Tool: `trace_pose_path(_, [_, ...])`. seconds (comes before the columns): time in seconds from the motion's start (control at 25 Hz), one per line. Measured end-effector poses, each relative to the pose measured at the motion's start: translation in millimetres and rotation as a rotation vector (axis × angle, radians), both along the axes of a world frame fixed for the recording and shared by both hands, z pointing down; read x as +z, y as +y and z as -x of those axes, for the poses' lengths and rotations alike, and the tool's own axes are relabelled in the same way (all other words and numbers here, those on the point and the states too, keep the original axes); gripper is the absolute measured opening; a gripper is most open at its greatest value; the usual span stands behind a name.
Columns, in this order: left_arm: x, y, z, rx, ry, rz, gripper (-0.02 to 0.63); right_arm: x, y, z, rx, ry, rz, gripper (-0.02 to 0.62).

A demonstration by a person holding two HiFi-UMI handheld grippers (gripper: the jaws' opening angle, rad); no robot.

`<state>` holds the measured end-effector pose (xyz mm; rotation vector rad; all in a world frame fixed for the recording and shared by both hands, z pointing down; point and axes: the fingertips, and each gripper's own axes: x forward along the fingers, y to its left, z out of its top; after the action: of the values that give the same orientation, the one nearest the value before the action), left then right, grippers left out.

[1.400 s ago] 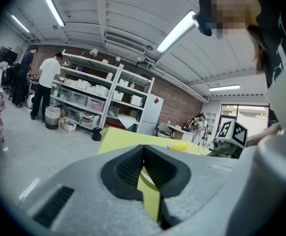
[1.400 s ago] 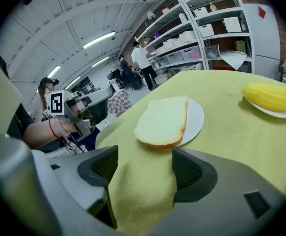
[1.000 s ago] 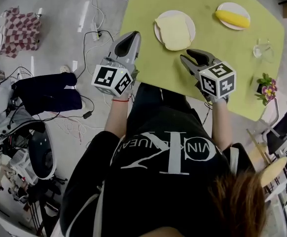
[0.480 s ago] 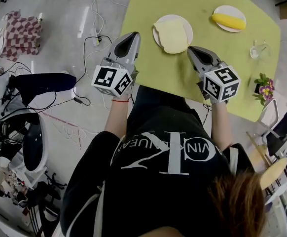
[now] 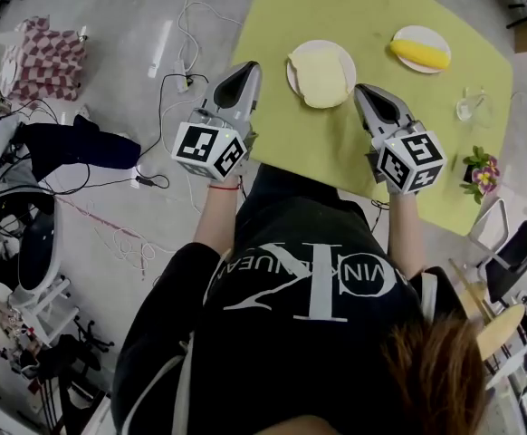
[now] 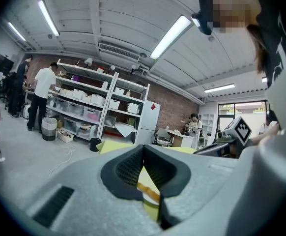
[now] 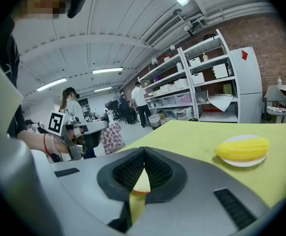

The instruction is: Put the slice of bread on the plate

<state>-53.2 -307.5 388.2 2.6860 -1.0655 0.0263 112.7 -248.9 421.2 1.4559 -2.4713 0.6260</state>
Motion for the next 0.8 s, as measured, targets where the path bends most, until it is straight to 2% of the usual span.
trace_pose_path(0.32, [-21.3, -5.5, 11.5, -0.031, -0.008, -0.045, 0.011, -33.8, -9.8, -9.7, 0.047, 0.021, -0.136, 0.002])
trace_pose_path(0.52, [-34.1, -11.0, 20.2, -0.068, 0.002, -0.063, 0.011, -52.5, -13.0, -14.6, 0.070, 0.035, -0.199, 0.002])
trace_pose_path(0.8, [-53.0, -18.0, 20.8, -0.069, 0.019, -0.098, 0.011, -73.4, -17.2, -21.5, 0.106, 0.041, -0.270, 0.002])
